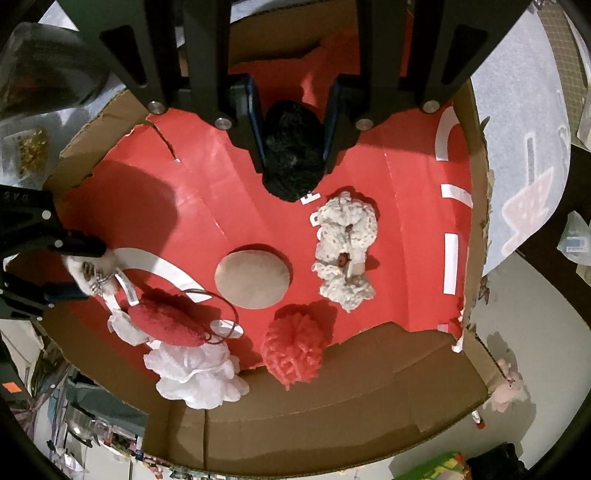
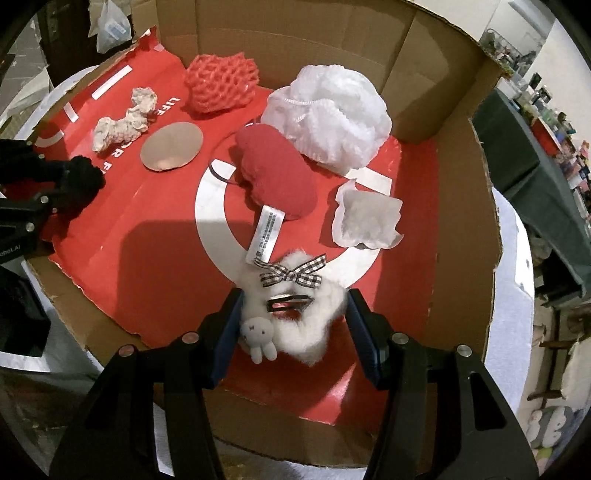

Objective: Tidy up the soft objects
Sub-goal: 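Lower the black pom-pom and white bunny into the box and open both tools, then withdraw both tools from the box toward the blue roll and cotton puff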

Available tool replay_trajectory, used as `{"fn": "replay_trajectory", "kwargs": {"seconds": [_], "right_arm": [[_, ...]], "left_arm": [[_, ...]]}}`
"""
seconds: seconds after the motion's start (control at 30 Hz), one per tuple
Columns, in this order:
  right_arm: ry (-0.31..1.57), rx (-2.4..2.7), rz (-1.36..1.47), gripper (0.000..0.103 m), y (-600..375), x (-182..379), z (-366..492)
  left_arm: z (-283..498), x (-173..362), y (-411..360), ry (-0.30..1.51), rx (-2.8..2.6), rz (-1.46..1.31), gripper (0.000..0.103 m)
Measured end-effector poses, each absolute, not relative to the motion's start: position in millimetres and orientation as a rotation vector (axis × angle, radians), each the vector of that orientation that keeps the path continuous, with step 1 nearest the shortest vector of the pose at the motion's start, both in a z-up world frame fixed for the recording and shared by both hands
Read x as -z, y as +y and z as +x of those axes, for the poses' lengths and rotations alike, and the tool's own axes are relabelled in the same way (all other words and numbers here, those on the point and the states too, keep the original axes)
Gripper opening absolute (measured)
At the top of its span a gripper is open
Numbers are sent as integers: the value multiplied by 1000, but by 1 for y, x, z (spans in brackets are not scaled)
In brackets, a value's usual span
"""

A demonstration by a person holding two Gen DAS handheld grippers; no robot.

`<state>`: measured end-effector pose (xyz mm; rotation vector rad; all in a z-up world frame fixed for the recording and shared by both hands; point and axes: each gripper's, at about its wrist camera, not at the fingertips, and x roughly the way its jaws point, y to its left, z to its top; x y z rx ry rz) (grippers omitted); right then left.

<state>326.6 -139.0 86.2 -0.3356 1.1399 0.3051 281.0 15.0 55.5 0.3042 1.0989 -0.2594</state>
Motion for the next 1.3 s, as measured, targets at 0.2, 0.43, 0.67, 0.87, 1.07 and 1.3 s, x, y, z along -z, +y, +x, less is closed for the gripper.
{"fn": "replay_trajectory", "kwargs": {"seconds": [0.2,0.43,0.67,0.87,1.07,1.3], "right_arm": [[1143,-310,-333,54,-142,-84,326],[1150,-313,-329,55,-140,-84,327],[1155,-332,-316,55,-140,-85,327],[1138,-340,-281,57,-141,-98,322],[1095,-316,-265,71,-146,-116,314],[1005,-301,-180,72,-164,-154,288]], "left_arm": [[284,-54,16,1106,264,306,31],[285,-52,16,1108,263,316,35],[283,-62,18,1067,275,271,59],[269,-84,18,994,286,230,72],[243,-109,19,909,301,192,81],[203,-143,20,767,298,139,94]]}}
